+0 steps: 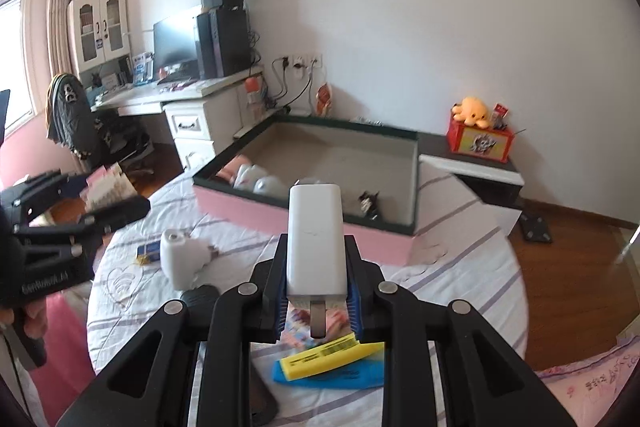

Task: Organize rigid objects
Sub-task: 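Carry the block figure and power bank into the pink box and open both tools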

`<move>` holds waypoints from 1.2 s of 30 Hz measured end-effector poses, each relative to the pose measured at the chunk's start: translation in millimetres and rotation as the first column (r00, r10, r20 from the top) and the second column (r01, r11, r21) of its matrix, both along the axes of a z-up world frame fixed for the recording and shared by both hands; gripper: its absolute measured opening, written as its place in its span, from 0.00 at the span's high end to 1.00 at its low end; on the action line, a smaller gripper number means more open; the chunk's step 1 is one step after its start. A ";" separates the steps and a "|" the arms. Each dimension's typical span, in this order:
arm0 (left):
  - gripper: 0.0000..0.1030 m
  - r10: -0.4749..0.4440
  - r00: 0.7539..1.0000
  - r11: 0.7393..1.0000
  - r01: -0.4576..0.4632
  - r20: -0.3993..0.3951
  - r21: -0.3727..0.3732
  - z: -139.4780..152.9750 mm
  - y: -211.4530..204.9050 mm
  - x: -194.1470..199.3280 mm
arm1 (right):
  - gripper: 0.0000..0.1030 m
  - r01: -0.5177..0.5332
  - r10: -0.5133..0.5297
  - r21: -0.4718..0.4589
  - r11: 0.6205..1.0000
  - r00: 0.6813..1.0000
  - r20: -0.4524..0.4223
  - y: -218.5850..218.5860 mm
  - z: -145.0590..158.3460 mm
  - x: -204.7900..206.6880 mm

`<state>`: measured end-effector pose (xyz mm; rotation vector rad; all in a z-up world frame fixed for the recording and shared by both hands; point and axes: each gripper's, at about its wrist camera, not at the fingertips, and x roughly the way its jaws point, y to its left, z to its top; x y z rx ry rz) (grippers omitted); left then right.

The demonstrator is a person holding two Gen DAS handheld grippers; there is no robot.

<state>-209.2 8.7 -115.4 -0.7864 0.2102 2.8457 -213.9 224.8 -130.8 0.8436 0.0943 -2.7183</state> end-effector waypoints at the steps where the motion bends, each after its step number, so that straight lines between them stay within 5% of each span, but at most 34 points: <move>1: 0.40 0.001 1.000 1.000 -0.001 -0.009 -0.001 4.5 0.7 -2.8 | 0.77 0.002 -0.002 -0.005 1.000 1.000 -0.005 2.5 2.2 -0.7; 21: 0.40 -0.011 1.000 0.996 0.010 -0.007 -0.088 18.9 25.8 -110.6 | 0.77 -0.010 0.010 0.016 1.000 0.999 0.030 12.9 -1.2 -87.8; 36: 0.40 -0.034 0.980 0.993 0.054 0.196 -0.101 -31.6 27.0 -242.3 | 0.77 -0.044 0.035 0.053 0.998 0.986 0.162 -15.0 -31.9 -195.8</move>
